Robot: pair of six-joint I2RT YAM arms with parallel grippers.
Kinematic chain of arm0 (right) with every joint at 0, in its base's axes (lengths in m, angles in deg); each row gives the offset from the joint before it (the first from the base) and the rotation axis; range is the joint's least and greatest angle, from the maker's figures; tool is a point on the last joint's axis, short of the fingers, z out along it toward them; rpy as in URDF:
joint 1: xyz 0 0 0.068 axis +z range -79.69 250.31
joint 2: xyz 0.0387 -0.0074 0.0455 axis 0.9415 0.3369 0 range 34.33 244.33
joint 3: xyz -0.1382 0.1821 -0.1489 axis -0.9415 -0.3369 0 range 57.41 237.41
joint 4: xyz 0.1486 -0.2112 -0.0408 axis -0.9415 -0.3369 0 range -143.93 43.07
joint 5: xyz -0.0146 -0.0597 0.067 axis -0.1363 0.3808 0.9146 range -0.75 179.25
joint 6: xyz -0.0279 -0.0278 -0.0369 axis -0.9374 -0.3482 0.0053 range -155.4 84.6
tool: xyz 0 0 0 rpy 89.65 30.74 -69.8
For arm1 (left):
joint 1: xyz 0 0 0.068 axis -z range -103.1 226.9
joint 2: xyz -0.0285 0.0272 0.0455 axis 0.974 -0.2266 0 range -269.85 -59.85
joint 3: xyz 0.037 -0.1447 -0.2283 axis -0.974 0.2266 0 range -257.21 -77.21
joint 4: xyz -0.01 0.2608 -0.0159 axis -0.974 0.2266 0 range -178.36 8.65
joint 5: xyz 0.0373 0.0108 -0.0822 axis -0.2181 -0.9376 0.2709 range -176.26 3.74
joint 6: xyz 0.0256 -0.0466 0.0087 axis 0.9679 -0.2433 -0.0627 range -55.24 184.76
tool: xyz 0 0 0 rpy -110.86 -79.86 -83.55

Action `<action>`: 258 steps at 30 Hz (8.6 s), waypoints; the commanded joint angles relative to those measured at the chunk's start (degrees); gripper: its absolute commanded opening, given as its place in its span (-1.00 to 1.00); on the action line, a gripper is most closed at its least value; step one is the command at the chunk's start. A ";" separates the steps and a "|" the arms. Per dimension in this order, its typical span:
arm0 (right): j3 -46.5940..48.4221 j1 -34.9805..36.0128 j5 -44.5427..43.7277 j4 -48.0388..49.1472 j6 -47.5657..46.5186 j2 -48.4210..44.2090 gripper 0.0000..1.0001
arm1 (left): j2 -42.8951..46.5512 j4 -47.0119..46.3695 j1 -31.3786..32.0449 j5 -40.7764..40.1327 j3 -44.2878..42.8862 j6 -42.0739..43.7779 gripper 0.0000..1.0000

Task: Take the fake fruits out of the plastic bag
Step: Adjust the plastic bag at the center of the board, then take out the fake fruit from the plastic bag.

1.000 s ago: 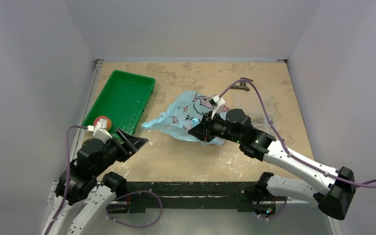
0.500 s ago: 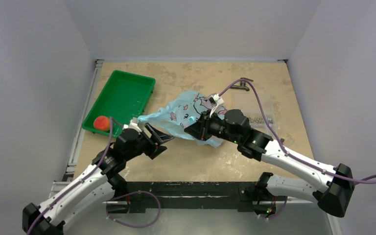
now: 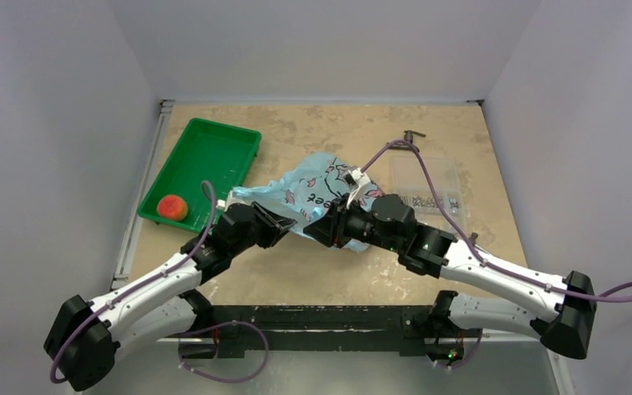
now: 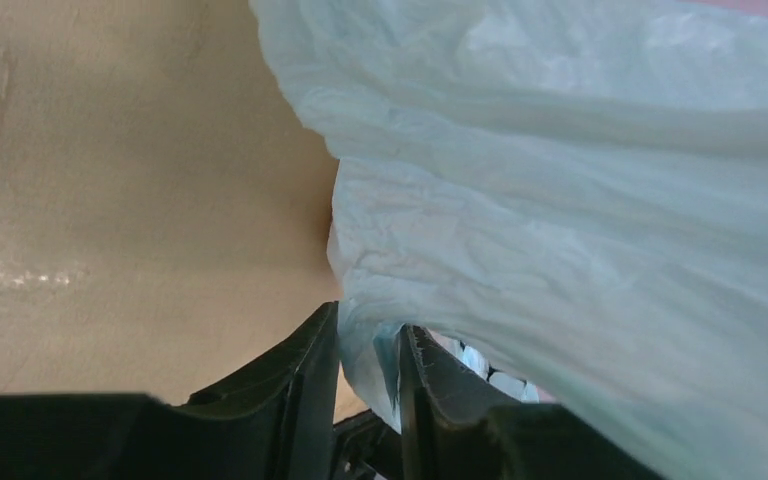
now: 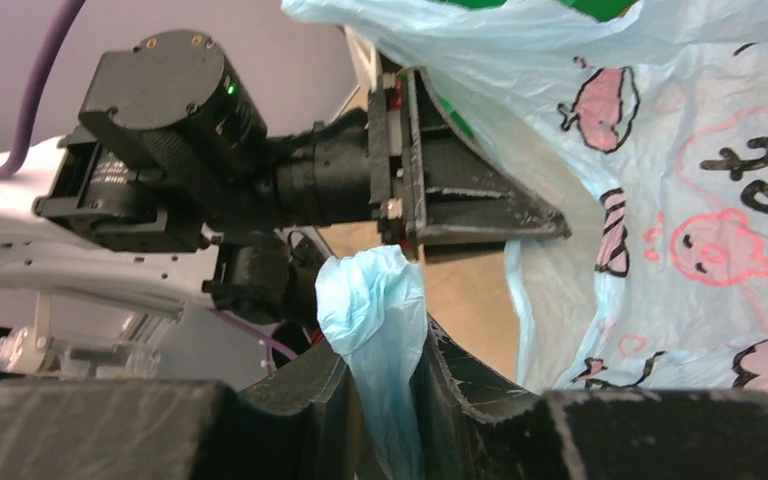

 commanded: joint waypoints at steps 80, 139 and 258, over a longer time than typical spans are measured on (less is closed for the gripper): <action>31.74 -16.61 -26.40 -15.10 -35.85 20.16 -1.00 | 27.81 26.57 -5.99 -11.10 5.36 24.40 -1.00; 24.21 3.58 -30.85 -43.27 4.48 9.48 0.98 | -13.78 23.45 -0.06 3.14 -37.33 71.23 1.00; -13.36 12.23 -31.10 -35.97 15.02 -20.81 -1.00 | -24.21 15.06 18.22 -11.17 -27.76 38.07 -0.78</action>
